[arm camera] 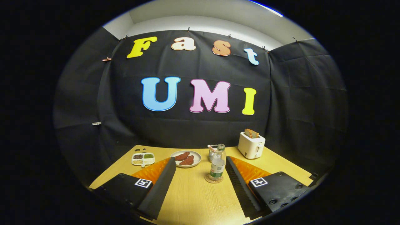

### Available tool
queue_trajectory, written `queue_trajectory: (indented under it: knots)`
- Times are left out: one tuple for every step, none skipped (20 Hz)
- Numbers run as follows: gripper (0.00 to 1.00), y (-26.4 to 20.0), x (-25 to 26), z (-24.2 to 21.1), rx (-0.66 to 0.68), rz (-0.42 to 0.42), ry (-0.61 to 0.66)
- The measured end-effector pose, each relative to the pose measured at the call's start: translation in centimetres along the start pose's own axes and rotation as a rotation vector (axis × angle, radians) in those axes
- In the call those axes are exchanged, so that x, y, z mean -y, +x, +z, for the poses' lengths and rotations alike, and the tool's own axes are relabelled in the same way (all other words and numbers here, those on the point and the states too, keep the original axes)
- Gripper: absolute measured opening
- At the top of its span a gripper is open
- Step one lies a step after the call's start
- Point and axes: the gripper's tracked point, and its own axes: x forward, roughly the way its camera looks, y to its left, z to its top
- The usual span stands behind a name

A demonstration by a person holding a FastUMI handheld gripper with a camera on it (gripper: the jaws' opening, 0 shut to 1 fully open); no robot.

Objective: Take the bottle from table, then pour the juice into the cup, finally place the bottle on the coaster

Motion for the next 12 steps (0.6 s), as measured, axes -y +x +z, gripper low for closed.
queue_trajectory:
  knots:
    - [0.98,-0.4,-0.2,0.4,0.001,0.022,-0.003]
    - [0.98,-0.8,-0.6,0.7,0.002,0.048,-0.005]
    - [0.98,-1.0,-0.9,1.1,0.002,0.071,-0.014]
    - [0.98,-1.1,-1.0,1.2,-0.001,0.090,-0.024]
    - [0.98,-1.3,-1.1,1.1,-0.007,0.109,-0.028]
    - [0.98,-1.5,-1.2,0.8,-0.013,0.126,-0.027]
    - [0.98,-1.8,-1.1,0.7,-0.019,0.140,-0.024]
    - [0.98,-2.0,-1.1,0.7,-0.023,0.151,-0.018]
    - [0.98,-2.2,-0.9,0.8,-0.024,0.156,-0.011]
    - [0.98,-2.2,-0.6,0.9,-0.023,0.158,-0.004]
    - [0.98,-2.3,-0.3,1.1,-0.021,0.159,0.003]
    - [0.98,-2.3,-0.1,1.2,-0.019,0.160,0.009]
